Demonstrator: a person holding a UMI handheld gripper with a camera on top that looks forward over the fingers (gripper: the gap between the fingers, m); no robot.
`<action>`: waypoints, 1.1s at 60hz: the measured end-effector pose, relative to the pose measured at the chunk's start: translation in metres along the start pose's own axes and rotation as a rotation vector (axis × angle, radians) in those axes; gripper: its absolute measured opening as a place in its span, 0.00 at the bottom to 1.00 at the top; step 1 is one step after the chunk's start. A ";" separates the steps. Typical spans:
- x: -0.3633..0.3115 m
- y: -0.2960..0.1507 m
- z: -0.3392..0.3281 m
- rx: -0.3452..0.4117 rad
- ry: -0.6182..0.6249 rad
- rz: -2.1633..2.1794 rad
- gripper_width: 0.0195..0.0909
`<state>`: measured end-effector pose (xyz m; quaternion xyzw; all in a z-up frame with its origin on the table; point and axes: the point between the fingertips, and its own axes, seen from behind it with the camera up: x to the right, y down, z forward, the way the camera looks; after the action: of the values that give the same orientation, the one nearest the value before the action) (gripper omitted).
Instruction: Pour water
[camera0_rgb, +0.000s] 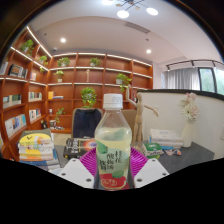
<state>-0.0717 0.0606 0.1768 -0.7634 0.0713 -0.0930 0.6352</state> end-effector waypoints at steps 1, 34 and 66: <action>0.003 0.003 0.002 -0.004 0.005 -0.001 0.29; 0.019 0.081 0.035 -0.036 -0.013 0.045 0.30; 0.014 0.109 -0.045 -0.120 -0.049 0.079 0.92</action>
<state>-0.0672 -0.0057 0.0785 -0.7986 0.0910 -0.0447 0.5932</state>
